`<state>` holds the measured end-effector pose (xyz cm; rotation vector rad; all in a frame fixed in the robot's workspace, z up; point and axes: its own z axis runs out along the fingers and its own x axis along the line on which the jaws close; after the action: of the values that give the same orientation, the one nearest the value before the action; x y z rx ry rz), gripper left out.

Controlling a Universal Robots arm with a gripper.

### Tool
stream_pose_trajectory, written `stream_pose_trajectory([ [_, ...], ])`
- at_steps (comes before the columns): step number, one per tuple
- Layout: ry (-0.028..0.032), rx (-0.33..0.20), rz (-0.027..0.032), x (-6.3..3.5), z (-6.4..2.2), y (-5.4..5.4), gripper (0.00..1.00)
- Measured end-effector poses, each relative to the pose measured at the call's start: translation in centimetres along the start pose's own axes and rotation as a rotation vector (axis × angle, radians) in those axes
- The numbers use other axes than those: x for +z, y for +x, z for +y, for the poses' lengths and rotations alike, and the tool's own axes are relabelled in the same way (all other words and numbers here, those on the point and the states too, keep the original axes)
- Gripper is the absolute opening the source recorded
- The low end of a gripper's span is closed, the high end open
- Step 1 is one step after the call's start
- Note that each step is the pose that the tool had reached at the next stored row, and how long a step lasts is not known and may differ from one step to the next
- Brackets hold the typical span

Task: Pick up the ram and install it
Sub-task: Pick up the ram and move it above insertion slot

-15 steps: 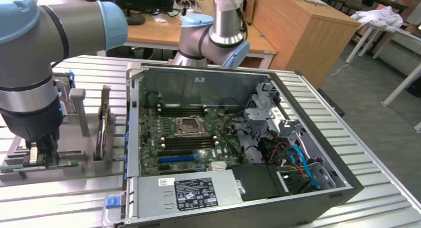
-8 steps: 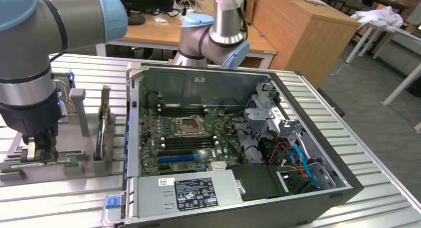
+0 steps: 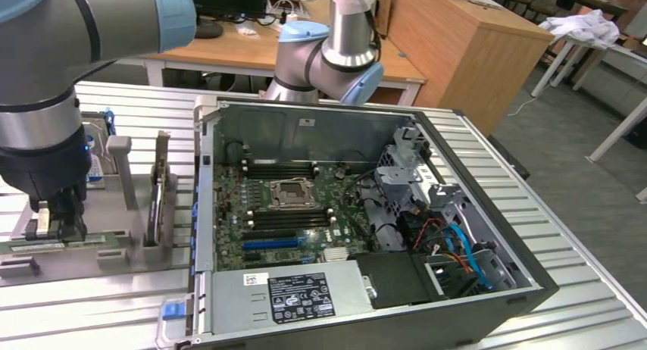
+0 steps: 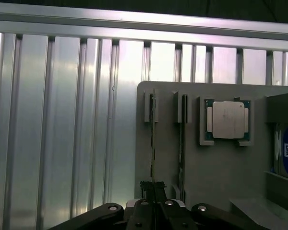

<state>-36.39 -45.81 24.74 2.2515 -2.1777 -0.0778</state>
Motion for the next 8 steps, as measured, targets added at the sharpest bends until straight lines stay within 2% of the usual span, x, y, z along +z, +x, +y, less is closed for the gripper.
stream_pose_trajectory([
  [8,0.0001,0.001,-0.0001,-1.74,0.07,-0.1,0.11],
])
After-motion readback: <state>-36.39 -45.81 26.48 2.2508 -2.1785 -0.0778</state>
